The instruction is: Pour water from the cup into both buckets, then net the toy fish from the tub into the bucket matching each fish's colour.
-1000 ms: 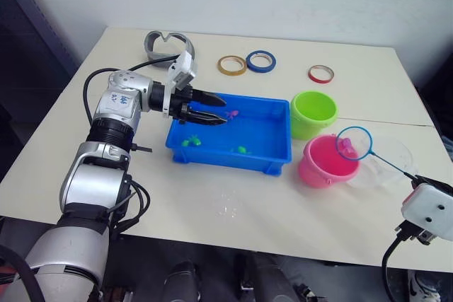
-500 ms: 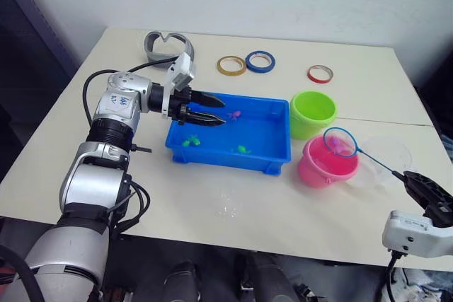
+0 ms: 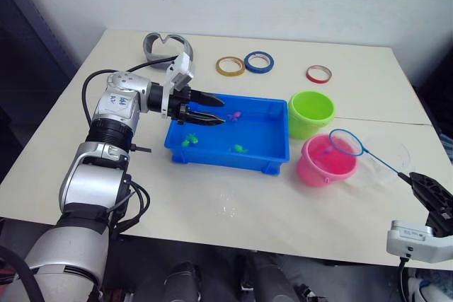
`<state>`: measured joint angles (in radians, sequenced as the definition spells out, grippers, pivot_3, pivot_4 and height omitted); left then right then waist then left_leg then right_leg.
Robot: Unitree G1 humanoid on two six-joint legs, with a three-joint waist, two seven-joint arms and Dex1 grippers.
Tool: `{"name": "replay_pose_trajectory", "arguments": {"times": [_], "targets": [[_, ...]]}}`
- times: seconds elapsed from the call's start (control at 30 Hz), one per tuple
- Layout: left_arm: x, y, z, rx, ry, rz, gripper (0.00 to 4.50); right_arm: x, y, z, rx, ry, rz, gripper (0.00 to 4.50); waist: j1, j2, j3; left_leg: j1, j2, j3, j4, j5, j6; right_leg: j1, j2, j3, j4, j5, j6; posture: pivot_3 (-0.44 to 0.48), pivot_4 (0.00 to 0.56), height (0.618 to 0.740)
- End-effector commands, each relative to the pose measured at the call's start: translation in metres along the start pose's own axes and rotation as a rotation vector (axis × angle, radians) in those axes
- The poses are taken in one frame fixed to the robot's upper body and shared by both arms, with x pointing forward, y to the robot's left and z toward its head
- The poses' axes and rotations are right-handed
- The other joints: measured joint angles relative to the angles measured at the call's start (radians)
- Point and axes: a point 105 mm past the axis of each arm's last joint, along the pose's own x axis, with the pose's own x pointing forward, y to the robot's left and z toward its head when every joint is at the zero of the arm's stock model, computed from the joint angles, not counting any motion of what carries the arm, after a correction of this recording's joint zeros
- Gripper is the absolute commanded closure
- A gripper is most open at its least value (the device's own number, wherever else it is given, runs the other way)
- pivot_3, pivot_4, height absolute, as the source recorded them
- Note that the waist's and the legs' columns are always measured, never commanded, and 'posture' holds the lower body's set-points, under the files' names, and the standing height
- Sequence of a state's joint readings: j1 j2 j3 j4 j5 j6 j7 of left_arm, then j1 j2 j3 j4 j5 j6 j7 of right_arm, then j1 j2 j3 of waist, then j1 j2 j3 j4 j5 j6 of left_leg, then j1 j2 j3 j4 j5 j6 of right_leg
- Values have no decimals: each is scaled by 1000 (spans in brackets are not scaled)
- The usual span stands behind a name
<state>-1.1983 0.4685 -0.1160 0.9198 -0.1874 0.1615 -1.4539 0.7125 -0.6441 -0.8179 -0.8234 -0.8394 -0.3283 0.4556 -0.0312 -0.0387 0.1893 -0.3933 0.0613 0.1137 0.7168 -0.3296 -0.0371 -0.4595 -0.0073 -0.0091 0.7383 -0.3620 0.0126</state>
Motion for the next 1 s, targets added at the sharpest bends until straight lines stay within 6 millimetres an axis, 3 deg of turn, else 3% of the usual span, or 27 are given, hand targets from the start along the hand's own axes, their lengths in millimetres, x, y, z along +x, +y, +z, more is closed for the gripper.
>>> {"name": "replay_pose_trajectory", "arguments": {"times": [0.03, 0.23, 0.47, 0.77, 1.0], "targets": [[-4, 3, 12, 44, -16, 12, 1477, -3, -10, -4, -31, 27, -45, 4500, -1, 0, 0, 1, 0, 1, 0, 0, 0, 0, 0, 0, 0, 0, 0, 0, 150, 693], [-11, 6, 12, 43, -20, 51, 1477, -2, -24, -11, 128, 52, -73, 4500, -6, 0, 0, 4, 0, 4, 1, 0, 0, 0, 0, 3, 5, -1, -1, 0, 150, 693], [-59, 28, 1, 19, 40, 312, 1477, 37, -76, 13, 543, -126, -181, 4500, -39, -1, 0, 7, 1, 6, 4, 1, -2, 0, 1, 6, 11, 0, -2, 0, 150, 693], [-99, 24, -15, -6, 98, 444, 1477, 110, -89, 76, 1165, -383, 123, 4500, -47, -1, 0, 6, 1, 3, 3, 2, -3, -1, 0, 4, 14, -1, -4, 0, 150, 693], [-107, 13, -18, -18, 91, 484, 1477, 134, -90, 112, 1392, -419, 428, 4500, -46, -1, 0, 3, 1, 3, 3, 2, -2, -4, -2, 3, 13, -1, -5, 0, 150, 693]]}}
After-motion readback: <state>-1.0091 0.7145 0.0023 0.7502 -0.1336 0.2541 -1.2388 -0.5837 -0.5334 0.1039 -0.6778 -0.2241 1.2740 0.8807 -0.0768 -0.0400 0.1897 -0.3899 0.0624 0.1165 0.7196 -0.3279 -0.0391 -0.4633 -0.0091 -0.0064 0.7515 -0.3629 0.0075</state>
